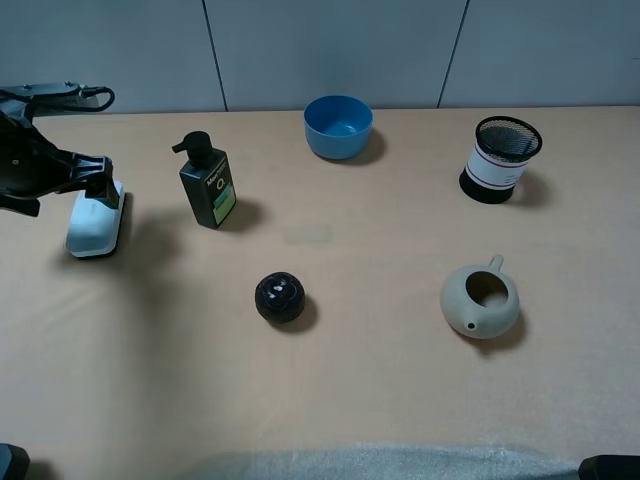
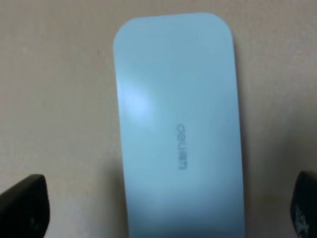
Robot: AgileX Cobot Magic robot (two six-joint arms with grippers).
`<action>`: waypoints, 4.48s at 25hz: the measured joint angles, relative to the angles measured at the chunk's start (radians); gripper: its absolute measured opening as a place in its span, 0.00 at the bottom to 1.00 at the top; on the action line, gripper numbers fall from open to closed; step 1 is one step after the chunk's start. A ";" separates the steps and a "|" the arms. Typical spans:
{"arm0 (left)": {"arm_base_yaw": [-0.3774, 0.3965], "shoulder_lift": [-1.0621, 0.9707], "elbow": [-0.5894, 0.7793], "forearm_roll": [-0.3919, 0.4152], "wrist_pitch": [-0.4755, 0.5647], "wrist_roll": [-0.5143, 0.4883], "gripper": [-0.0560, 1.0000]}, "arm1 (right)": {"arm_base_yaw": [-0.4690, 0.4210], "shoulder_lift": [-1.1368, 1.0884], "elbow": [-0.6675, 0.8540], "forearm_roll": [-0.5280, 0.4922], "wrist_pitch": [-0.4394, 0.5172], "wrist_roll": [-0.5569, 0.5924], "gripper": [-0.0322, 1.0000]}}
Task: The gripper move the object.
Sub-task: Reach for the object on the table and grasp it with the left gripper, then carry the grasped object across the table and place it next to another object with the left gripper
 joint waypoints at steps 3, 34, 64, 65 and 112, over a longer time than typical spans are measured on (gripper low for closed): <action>0.000 0.035 -0.001 0.000 -0.028 -0.017 0.99 | 0.000 0.000 0.000 0.000 0.000 0.000 0.70; 0.001 0.169 -0.002 -0.006 -0.165 -0.082 0.65 | 0.000 0.000 0.000 0.000 0.001 0.000 0.70; 0.001 -0.022 -0.003 -0.008 -0.037 -0.087 0.65 | 0.000 0.000 0.000 0.000 0.000 0.000 0.70; 0.001 -0.034 -0.003 -0.015 -0.021 -0.087 0.65 | 0.000 0.000 0.000 0.000 0.000 0.000 0.70; -0.294 -0.447 -0.003 -0.130 0.483 -0.180 0.65 | 0.000 0.000 0.000 0.000 -0.001 0.000 0.70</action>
